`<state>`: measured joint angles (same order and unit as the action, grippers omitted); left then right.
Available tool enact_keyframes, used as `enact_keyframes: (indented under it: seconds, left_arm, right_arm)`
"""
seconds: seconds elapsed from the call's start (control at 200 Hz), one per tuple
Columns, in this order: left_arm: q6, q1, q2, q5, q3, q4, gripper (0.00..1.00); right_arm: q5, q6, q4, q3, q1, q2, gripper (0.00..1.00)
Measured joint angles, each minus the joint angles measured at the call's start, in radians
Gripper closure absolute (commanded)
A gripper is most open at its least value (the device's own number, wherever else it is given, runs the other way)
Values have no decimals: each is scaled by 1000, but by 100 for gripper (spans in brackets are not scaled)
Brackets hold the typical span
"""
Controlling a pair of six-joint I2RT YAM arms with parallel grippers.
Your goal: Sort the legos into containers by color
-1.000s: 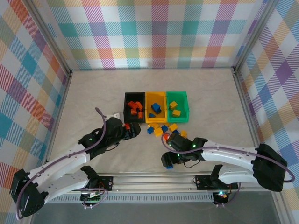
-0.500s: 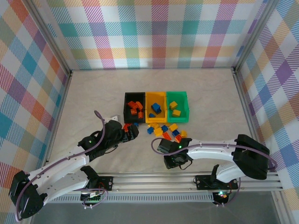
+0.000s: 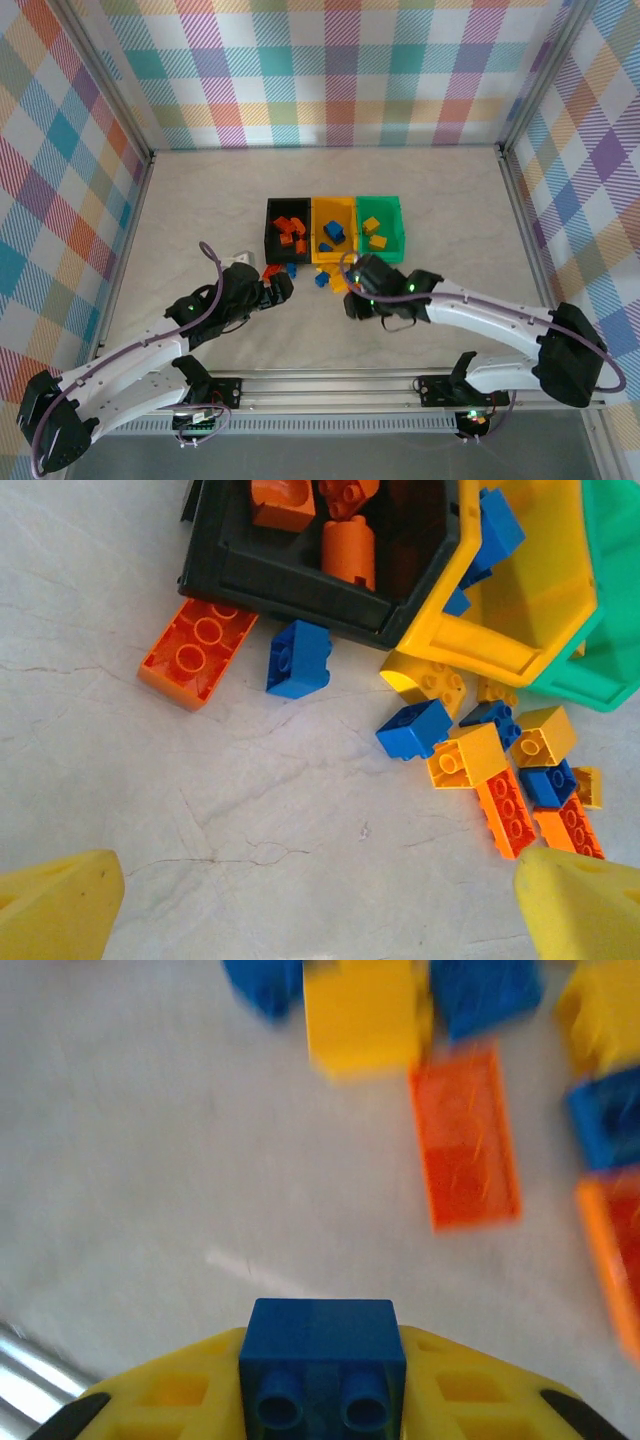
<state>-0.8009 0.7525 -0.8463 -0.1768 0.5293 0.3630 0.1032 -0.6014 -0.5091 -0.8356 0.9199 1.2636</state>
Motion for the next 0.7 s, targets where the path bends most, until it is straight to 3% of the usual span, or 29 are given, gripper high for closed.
enact_keyframes:
  seconds: [0.235, 0.505, 0.7]
  left_arm:
    - [-15, 0, 6, 4, -30, 1, 0]
    - [-15, 0, 6, 16, -30, 2, 0]
    - [-14, 0, 6, 19, -29, 4, 0]
  right_arm:
    - [-56, 130, 87, -380, -174, 350, 68]
    - [-66, 177, 75, -664, -240, 667, 64]
    - [-79, 171, 61, -707, -254, 721, 35]
